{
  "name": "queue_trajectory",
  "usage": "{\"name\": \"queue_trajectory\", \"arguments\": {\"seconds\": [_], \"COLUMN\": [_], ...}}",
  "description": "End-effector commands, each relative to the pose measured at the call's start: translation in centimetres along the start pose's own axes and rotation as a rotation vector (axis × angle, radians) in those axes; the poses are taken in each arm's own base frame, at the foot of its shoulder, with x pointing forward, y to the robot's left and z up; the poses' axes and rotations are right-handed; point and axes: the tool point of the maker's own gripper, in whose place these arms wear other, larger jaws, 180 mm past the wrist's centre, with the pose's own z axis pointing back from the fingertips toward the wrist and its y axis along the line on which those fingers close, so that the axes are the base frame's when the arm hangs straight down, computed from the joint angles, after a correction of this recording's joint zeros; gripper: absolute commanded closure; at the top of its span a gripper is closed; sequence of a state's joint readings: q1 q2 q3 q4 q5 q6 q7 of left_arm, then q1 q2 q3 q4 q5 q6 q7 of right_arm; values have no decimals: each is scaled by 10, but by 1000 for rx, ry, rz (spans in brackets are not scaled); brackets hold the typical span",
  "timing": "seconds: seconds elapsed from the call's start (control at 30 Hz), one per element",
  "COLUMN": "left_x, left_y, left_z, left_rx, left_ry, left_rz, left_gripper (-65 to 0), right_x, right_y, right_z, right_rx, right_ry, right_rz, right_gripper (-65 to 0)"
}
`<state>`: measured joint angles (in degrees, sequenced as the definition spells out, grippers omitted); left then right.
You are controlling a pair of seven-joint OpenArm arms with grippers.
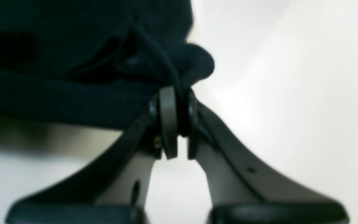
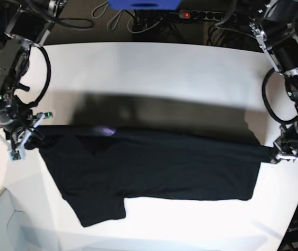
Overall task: Layout the t-shirt on the table in an organized manner, then fold the t-shirt properly
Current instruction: 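Lay the folded edge down with both grippers and pull it taut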
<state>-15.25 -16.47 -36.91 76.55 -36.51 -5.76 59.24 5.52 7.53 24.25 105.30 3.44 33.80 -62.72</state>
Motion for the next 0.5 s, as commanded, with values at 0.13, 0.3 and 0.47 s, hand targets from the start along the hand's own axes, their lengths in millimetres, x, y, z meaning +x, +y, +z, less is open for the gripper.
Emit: {"name": "queue_trajectory", "arguments": {"seconds": [0.13,0.3,0.47], "left_x": [30,18,9], "left_y": [10,13,20], "left_z": [16,15,17], "left_rx": [10,13,29], "left_ry": [-105,-40,-20], "left_rz": [44,49,46], "left_gripper": [0,0,0], "right_x": [15,-2,-3], "right_y": [-2,7,5], "right_z": [11,9,11], "right_rx": [-31,-10,-17], "right_ry": [-39,6,7], "right_rz": [27,40,37], "right_gripper": [0,0,0]}}
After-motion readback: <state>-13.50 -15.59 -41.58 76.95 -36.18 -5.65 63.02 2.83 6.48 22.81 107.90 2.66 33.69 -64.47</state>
